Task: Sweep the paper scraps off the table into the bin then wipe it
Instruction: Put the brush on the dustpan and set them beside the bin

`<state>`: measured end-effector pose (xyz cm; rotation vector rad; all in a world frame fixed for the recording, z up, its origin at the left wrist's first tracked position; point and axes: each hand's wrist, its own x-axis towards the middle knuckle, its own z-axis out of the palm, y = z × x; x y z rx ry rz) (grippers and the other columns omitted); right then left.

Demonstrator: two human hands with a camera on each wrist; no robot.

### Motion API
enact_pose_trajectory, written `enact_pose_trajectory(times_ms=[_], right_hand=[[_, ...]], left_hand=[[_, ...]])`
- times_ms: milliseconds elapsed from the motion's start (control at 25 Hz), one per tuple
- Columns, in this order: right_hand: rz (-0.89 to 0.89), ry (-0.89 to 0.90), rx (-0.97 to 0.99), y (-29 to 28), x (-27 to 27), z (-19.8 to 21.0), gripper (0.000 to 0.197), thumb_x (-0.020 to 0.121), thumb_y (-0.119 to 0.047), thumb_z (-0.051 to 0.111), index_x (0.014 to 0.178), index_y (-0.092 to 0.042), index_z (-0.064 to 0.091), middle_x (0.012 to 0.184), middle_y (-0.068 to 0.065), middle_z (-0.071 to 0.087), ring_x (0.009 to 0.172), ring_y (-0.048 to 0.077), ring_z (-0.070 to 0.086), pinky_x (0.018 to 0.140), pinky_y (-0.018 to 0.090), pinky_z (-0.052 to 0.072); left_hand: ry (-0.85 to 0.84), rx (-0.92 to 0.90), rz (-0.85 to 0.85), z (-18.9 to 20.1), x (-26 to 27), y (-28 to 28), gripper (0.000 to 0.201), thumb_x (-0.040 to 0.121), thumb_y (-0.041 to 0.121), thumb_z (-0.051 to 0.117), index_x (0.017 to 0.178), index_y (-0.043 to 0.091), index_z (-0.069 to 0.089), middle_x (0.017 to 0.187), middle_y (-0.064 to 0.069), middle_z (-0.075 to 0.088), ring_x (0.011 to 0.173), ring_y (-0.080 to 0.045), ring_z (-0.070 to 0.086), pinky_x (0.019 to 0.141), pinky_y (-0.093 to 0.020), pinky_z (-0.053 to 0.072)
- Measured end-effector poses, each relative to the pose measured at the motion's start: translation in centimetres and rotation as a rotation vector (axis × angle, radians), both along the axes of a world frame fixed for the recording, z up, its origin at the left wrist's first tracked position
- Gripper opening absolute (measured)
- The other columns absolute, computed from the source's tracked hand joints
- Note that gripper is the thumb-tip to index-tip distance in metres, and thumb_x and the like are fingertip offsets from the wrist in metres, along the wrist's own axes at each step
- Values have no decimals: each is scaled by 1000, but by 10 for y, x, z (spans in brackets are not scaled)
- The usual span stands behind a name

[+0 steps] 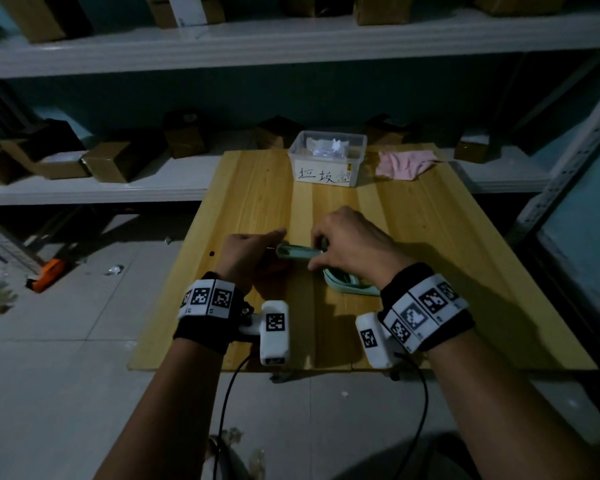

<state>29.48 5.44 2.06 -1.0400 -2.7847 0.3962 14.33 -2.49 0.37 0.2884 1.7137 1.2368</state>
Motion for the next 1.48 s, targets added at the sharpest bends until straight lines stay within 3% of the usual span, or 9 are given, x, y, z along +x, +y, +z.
enact_pose_trajectory(times_ms=[240, 400, 600, 880, 1080, 1160, 1240, 1400, 1480], right_hand=[[-78, 18, -46, 4, 2, -4, 22, 79, -28, 80, 96, -18, 69, 82, -7, 54, 76, 9, 54, 64, 27, 44], [-182, 71, -78, 9, 4, -8, 16, 80, -22, 78, 90, -17, 66, 90, -1, 62, 78, 13, 62, 72, 35, 58], [-164, 145, -235, 15, 12, -10, 7, 81, -12, 78, 84, -11, 73, 80, 0, 70, 64, 7, 70, 65, 27, 61], [-103, 230, -313, 19, 20, -15, 6, 80, -13, 79, 85, -12, 76, 77, -8, 67, 70, 2, 68, 67, 20, 55], [-53, 205, -397, 24, 28, -15, 15, 88, -13, 71, 103, -12, 73, 87, -3, 72, 72, 5, 71, 72, 24, 59], [-86, 316, -450, 27, 34, -12, 21, 90, -16, 69, 111, -13, 71, 86, -1, 73, 70, 8, 72, 72, 28, 61], [-143, 431, -434, 29, 40, -7, 22, 92, -16, 66, 114, -14, 69, 86, -1, 73, 70, 8, 72, 63, 20, 59], [-179, 552, -389, 40, 49, -3, 15, 94, -16, 63, 106, -14, 70, 83, 1, 72, 67, 12, 72, 47, 11, 47], [-184, 576, -355, 48, 52, -4, 11, 94, -16, 62, 102, -15, 70, 80, 0, 72, 66, 12, 72, 58, 20, 57]], left_hand=[[-37, 34, -10, 4, -2, 0, 29, 82, 25, 76, 99, 3, 67, 96, -13, 72, 80, -20, 70, 65, -29, 60], [14, 13, -42, 4, -2, -1, 26, 76, 21, 80, 93, 6, 66, 95, -11, 71, 79, -18, 68, 72, -29, 60], [63, 45, -95, 0, -1, -1, 10, 79, 8, 76, 87, 6, 71, 89, -7, 72, 80, -14, 69, 60, -23, 60], [137, 99, -51, -4, -1, 3, 2, 85, -2, 68, 85, 0, 69, 89, -12, 70, 76, -15, 68, 51, -16, 56], [117, 120, -55, -6, 0, 4, 7, 87, -3, 66, 83, 0, 69, 90, -14, 70, 76, -17, 67, 53, -18, 58], [125, 165, -11, -7, -4, 6, 7, 86, -4, 66, 82, -1, 70, 84, -12, 71, 73, -17, 68, 54, -18, 57], [119, 202, 73, -9, -12, 5, 6, 85, -2, 69, 81, 1, 72, 77, -9, 73, 71, -16, 70, 58, -18, 59], [12, 175, 256, -25, -57, 13, 8, 71, 4, 83, 67, 9, 79, 96, -13, 73, 93, -21, 70, 83, -28, 58], [-27, 147, 289, -36, -85, 18, 25, 63, 14, 90, 84, 8, 77, 112, -13, 70, 89, -17, 72, 73, -24, 58]])
